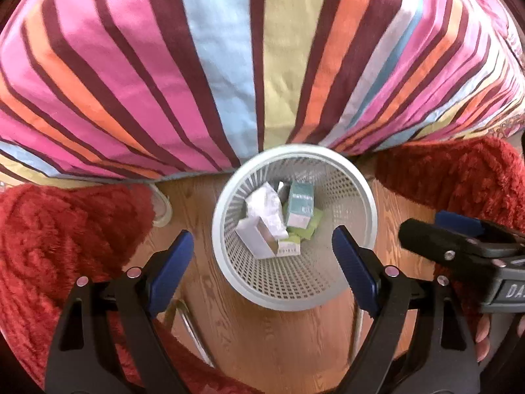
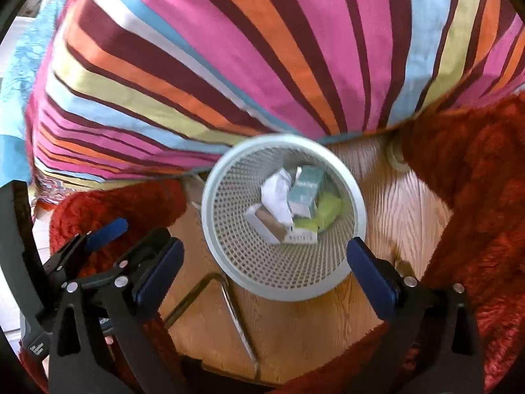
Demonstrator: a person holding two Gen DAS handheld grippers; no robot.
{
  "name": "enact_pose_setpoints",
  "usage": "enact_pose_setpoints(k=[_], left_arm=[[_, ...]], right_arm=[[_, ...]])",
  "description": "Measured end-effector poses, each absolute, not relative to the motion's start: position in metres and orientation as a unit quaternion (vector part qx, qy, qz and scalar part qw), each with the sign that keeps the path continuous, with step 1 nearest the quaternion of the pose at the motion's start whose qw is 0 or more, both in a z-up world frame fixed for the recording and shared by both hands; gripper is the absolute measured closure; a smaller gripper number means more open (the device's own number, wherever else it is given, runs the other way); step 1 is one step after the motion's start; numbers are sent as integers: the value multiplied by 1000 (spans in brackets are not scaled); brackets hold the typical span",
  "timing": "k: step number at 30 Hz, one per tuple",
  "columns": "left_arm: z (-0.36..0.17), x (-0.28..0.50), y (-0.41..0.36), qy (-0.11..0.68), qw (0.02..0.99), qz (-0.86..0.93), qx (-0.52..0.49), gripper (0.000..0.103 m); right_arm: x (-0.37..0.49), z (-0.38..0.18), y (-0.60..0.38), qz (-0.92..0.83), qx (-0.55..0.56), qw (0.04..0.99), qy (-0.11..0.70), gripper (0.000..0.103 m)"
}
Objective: Collect trash
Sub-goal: 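Move both open tools back up toward the two small boxes on the bed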
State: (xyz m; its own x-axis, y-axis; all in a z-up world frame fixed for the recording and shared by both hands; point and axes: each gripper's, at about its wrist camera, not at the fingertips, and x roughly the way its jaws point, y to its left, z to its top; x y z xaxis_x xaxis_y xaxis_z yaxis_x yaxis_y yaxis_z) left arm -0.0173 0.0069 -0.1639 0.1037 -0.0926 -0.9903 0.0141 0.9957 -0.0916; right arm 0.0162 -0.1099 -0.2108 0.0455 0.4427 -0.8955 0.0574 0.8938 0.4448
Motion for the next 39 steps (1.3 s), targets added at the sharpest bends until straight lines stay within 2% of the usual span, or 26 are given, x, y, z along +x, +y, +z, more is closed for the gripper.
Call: enact_pose_setpoints(k=[12,17,21,23,39], left_arm=[[-80,-7,20,541,841,-19,-15,19],[-55,14,22,507,862,-18,-10,19],[-43,34,26,495,868,-15,-24,19],[-36,46,27,489,871,-15,-28,13],[-5,133,25,439,898,-24,-28,13]], right_arm=[[32,-123,-128,149,168,821,525,8],[45,-96,-130,143,121,871,454,8],[61,-82,-133,141,119,885,428,8],[71,-77,-133,137,117,890,420,8],[143,-54,-149,128,111,909,381,8]])
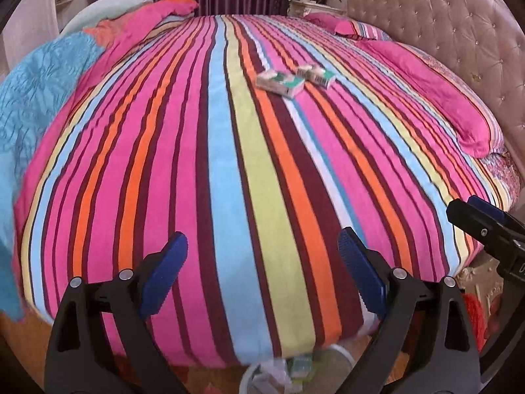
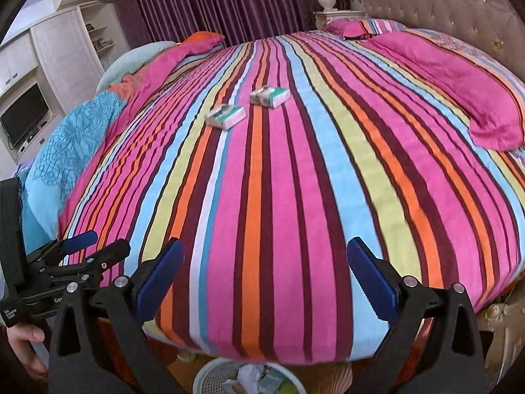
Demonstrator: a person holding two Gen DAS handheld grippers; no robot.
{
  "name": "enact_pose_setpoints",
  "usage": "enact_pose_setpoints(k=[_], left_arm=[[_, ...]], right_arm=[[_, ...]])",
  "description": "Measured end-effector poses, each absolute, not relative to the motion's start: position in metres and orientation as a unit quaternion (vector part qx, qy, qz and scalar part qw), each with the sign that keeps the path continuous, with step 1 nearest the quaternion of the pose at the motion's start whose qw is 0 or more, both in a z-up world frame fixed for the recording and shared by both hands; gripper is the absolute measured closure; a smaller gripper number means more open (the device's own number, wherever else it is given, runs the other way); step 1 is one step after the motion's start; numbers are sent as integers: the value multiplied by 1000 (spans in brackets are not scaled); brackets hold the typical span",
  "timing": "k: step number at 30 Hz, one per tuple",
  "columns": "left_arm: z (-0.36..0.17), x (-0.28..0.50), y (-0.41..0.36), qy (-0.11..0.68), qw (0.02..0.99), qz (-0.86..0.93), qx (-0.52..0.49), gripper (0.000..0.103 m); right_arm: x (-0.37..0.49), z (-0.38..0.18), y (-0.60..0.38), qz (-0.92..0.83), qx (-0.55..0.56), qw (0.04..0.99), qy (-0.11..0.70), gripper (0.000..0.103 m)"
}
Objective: Collect trash
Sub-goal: 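Move both open tools back up toward the two small boxes on the bed, then grasp one green-white tissue pack with the left tool while the right tool grasps the other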
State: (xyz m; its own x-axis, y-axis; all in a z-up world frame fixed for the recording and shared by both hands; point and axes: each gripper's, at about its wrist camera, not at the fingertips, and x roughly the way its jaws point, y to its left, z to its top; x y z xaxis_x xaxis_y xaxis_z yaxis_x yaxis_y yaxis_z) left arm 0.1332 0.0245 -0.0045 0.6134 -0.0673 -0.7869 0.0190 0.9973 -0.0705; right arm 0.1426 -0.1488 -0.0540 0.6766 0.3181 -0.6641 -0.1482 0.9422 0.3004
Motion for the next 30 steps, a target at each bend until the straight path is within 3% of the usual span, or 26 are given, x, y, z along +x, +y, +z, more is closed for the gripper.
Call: enact_pose_setpoints(k=[2,30], left_arm=[[-1,148,24,434,900,-25,-25,8],[-19,305,16,437,898,-41,16,8]], right_arm=[[151,-52,-149,125,105,911,378,8],[298,-61,-146,137,78,911,381,8]])
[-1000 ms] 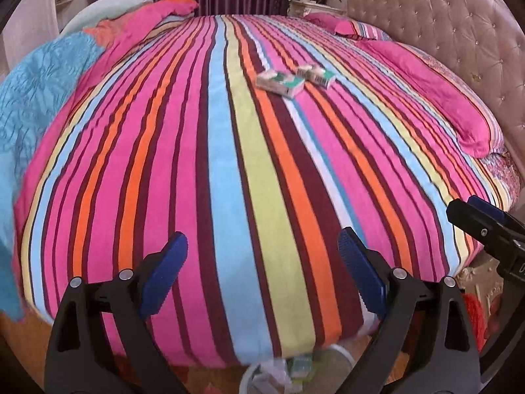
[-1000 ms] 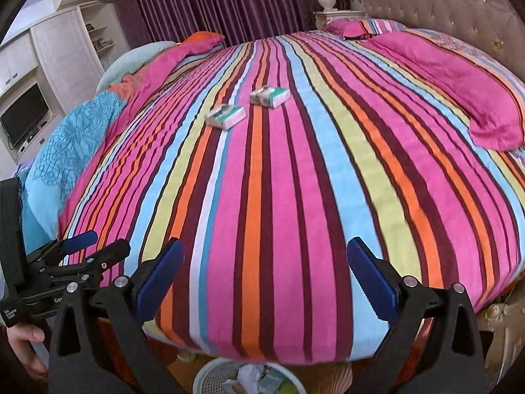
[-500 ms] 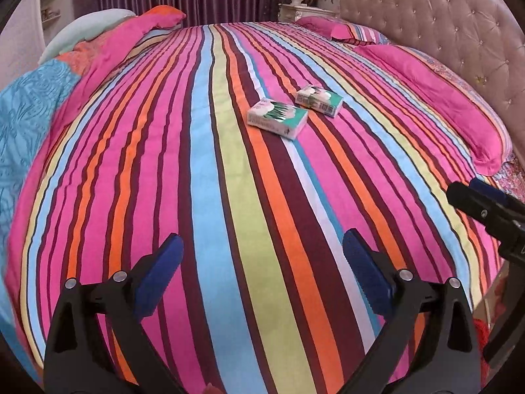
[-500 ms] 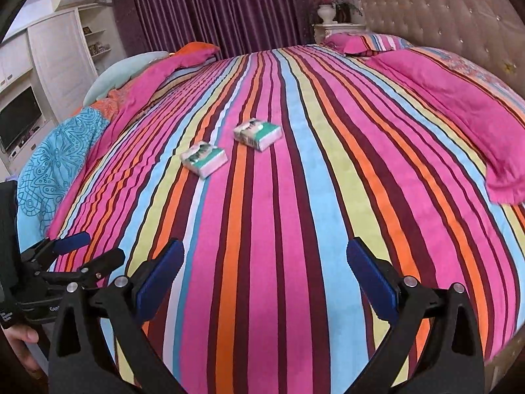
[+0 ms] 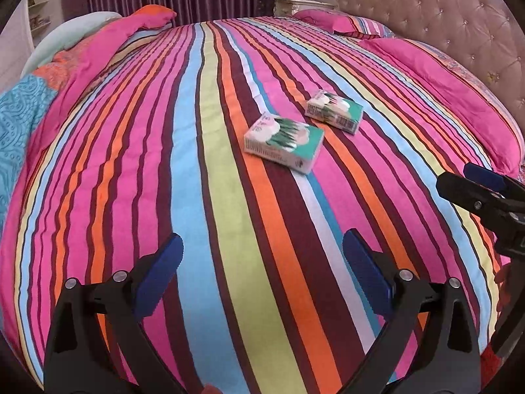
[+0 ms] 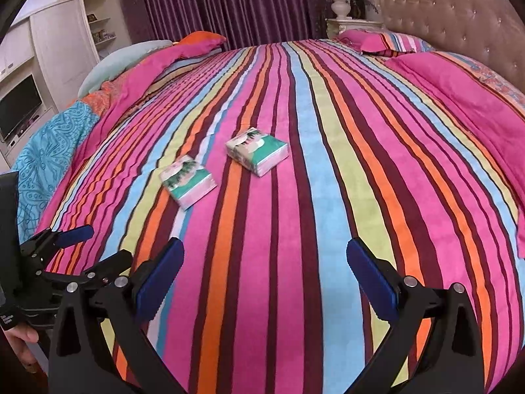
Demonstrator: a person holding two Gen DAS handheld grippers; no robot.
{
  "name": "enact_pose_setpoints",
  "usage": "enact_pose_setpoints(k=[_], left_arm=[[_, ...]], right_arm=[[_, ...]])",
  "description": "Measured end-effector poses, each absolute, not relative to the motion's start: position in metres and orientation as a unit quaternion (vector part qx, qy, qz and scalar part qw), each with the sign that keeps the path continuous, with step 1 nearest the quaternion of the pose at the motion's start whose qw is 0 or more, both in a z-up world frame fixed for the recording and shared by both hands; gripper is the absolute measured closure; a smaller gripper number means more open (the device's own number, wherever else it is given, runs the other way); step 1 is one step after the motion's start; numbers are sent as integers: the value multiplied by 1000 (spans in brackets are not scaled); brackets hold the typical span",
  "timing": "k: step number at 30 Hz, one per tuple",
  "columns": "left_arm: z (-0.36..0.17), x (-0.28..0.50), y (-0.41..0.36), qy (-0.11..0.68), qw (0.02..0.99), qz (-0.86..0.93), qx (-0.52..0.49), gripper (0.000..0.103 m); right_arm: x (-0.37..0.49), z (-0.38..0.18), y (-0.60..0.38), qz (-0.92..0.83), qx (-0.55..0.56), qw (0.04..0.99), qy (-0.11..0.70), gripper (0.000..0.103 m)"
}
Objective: Collect trash
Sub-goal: 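Grasp one green-white tissue pack with the left tool while the right tool grasps the other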
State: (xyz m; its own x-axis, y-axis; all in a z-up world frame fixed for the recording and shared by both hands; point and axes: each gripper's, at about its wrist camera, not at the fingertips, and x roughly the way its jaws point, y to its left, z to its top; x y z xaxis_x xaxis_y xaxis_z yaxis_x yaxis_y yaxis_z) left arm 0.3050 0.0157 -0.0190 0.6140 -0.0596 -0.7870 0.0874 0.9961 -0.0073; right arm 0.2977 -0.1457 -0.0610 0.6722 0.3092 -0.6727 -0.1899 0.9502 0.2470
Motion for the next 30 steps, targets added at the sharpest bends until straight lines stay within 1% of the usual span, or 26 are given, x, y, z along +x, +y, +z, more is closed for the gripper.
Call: enact_pose_setpoints(k=[10,20,30], left_arm=[[-30,353,15,444,895,-52,11,8],[-41,396,1,446,890,-73,55,8],[-52,426,-3,446,888,-84,68,8]], right_arm=[[356,-72,-137,146,51,903,402,8],[406,-79,-122,177,8,893,413,8],[438,-88,-98,205,-50,887,411,8]])
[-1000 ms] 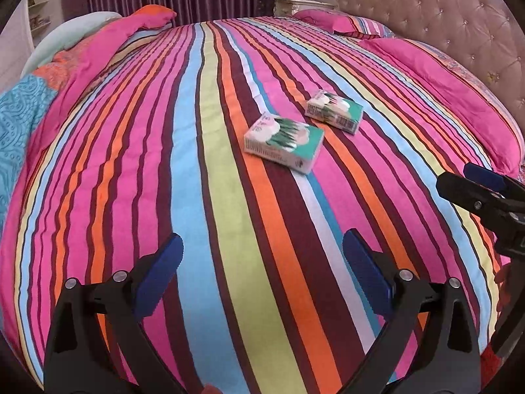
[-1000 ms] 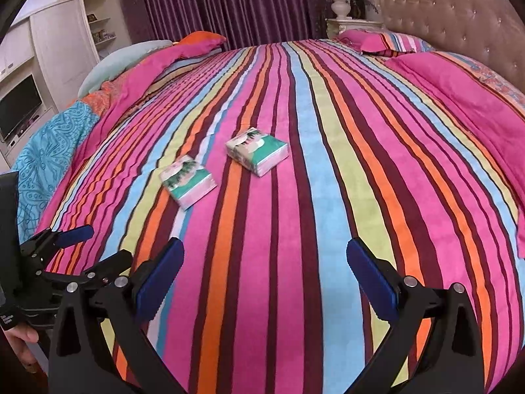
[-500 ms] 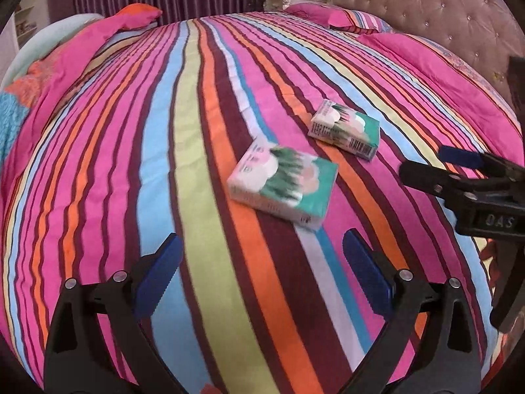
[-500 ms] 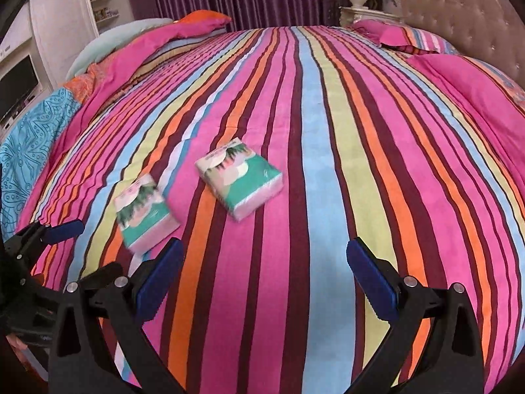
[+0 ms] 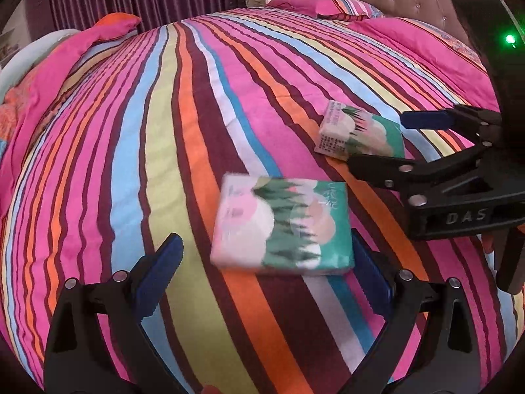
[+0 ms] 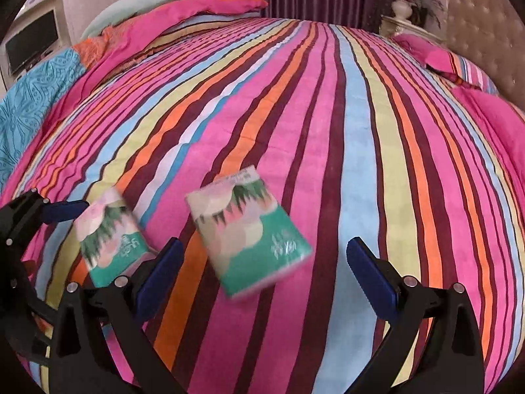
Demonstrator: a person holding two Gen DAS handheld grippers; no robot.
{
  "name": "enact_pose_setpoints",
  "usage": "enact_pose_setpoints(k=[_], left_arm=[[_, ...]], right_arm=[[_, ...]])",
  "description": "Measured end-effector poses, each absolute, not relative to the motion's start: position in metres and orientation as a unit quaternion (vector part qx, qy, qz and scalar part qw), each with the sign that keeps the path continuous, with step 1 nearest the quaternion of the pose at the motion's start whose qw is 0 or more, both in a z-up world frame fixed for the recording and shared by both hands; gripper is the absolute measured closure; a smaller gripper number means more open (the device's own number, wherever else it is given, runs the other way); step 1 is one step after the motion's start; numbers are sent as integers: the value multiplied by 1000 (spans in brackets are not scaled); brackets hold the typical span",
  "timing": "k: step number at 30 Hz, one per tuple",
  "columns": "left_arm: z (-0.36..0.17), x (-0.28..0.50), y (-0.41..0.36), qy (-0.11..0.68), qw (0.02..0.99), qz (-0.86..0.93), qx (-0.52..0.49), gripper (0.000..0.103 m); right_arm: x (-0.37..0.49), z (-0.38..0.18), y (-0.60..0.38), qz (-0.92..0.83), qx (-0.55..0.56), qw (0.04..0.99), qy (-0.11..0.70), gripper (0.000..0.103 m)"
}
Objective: Collect trash
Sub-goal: 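Grasp one green-white tissue pack with the left tool while the right tool grasps the other, then carry both tissue packs down over the white wastebasket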
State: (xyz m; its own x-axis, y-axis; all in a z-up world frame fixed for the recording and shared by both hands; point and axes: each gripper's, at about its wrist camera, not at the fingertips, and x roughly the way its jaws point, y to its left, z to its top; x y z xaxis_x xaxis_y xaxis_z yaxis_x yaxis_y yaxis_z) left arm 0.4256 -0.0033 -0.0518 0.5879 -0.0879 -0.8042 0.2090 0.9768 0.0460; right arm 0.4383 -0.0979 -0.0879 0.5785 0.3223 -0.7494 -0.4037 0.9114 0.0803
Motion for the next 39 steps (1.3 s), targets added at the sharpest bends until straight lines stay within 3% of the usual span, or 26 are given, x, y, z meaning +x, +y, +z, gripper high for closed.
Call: enact_pose_setpoints(k=[9,12,14,15,16,27,39], left_arm=[[-57,444,2,467,881,-65,33,8],[-58,442,-2,466,883,-48,43,9],[-57,440,-3,464,883,-53,43,15],[-56,439,-4,460,885,-54,43,23],[-55,437,-5,458,886,-54,45,32],[-36,402,0,455,889,-45,24,34],[-16,304,10,453,890,-36,11,34]], right_arm=[[449,-92,-96,187,-20,884,428,9],[445,-94,-89,177,-46,884,430,16],[441,-92,-88,172,-51,886,428,26],[440,-91,-90,168,-47,886,429,36],[440,-89,-92,165,-40,886,432,37],[401,-66,-122,153,56,887,431,39],[303,-66,-146,142,114,877,445,39]])
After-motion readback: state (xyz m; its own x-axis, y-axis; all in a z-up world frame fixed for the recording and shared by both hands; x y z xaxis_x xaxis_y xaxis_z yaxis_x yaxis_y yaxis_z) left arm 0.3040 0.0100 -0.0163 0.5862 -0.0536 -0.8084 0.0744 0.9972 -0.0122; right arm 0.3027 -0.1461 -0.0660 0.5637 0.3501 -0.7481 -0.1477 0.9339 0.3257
